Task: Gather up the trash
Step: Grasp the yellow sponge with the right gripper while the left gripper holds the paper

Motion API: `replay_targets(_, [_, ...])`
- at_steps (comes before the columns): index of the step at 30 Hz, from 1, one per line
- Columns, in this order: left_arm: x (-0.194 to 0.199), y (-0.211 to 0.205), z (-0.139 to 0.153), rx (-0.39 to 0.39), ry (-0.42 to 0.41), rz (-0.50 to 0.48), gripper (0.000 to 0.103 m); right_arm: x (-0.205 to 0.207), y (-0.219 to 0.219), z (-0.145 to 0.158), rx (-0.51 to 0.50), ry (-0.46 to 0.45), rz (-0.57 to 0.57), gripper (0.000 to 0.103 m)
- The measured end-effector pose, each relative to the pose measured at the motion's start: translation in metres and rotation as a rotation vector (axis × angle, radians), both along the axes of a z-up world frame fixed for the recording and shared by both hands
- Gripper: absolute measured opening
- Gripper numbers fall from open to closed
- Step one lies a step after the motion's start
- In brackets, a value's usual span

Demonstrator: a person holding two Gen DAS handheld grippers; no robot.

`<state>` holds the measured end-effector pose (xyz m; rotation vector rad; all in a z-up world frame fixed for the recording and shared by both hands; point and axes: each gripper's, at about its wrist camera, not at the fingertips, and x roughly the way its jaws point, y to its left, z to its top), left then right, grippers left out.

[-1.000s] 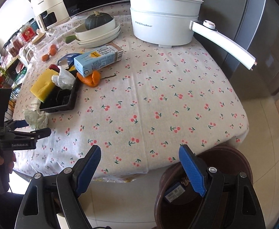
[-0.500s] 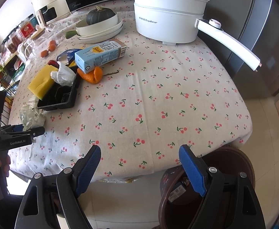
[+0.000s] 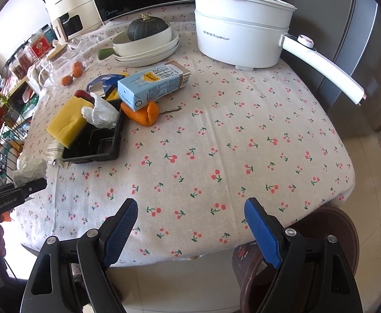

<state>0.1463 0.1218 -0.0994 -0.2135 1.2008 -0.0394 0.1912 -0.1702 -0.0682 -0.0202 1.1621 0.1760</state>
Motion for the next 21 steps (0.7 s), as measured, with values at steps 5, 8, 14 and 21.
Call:
replay_targets(5, [0.000,0.021,0.025,0.026,-0.096,0.047,0.033,0.018,0.041,0.005,0.107,0.008,-0.011,0.085])
replay_targets(8, [0.000,0.035,0.035,0.050,-0.143,0.081,0.033,0.033,0.078,0.005,0.163,0.011,-0.012,0.085])
replay_targets(14, [-0.006,0.061,0.043,0.030,-0.174,0.148,0.033,0.064,0.147,-0.009,0.241,0.018,-0.022,0.085])
replay_targets(21, [-0.007,0.074,0.042,0.033,-0.180,0.166,0.033,0.087,0.188,-0.035,0.319,0.080,-0.105,0.086])
